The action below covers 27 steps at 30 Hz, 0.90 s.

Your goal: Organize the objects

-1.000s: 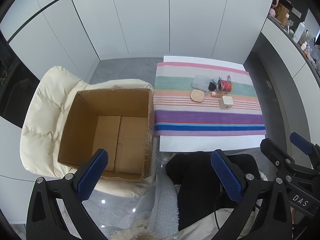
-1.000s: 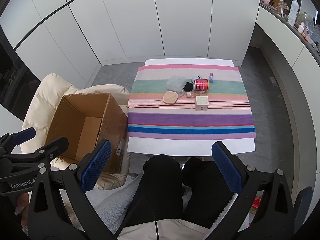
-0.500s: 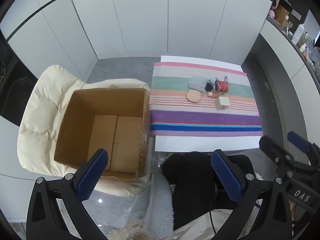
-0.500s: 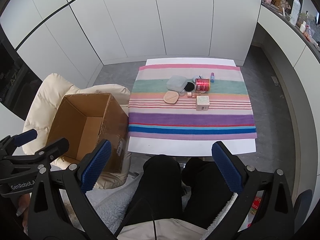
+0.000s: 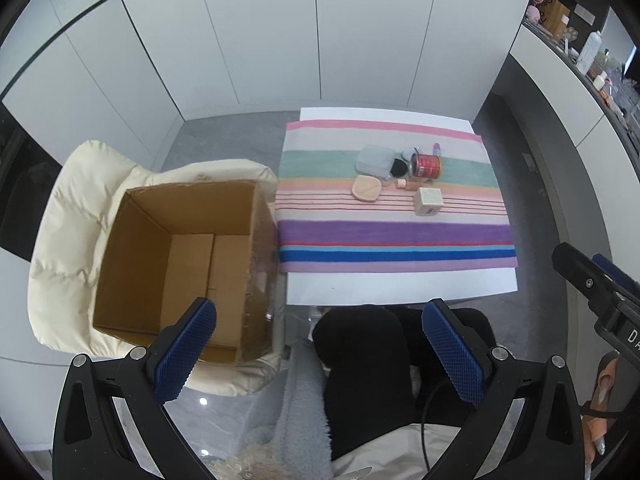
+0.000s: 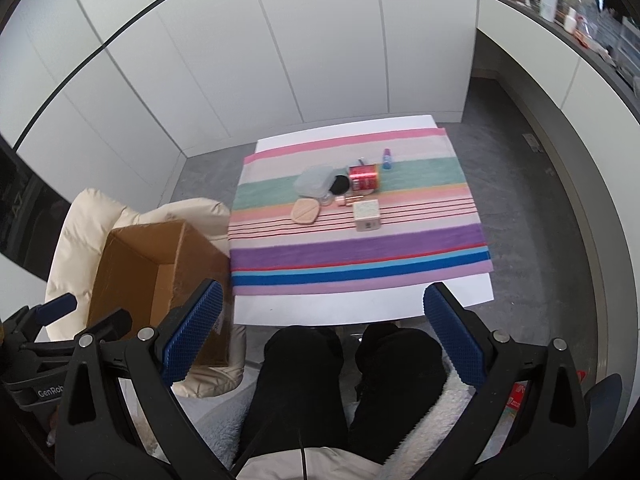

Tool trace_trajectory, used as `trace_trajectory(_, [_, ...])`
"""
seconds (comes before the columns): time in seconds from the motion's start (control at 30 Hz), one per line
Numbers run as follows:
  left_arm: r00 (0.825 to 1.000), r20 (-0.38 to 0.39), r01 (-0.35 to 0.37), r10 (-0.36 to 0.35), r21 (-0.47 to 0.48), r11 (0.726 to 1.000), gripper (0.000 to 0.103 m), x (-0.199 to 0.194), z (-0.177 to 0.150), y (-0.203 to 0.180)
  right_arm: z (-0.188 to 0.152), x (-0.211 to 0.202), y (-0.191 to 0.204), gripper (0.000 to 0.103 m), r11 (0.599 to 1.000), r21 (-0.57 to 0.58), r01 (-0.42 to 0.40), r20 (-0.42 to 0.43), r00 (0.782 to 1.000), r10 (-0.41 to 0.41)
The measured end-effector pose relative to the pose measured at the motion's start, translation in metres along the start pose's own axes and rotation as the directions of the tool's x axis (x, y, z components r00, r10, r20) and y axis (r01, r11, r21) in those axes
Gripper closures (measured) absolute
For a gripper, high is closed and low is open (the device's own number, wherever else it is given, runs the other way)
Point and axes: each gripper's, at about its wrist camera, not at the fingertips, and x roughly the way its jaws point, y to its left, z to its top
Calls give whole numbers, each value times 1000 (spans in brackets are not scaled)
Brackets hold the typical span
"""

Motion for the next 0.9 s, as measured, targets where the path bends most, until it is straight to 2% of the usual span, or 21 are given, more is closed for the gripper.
trace_trajectory(0.17, [1000, 0, 28, -28, -52, 998, 0, 4, 6, -10, 5, 3, -26, 1, 1000, 15, 3, 0, 1000, -3])
trace_trajectory(0.4, [997, -4, 74, -76, -151, 986, 0, 25, 14, -17, 9, 21, -68, 1, 996, 41, 75, -10, 997, -75])
trace_trajectory(0.67, [999, 28, 24, -22, -83, 996, 1, 57, 24, -37, 12, 47, -91, 1, 992, 51, 118, -28, 993, -117])
trace_trajectory(0.9, [1000, 12, 9, -8, -156, 988, 1, 111, 41, -28, 17, 95, -96, 1, 983, 0, 182, -28, 983, -182])
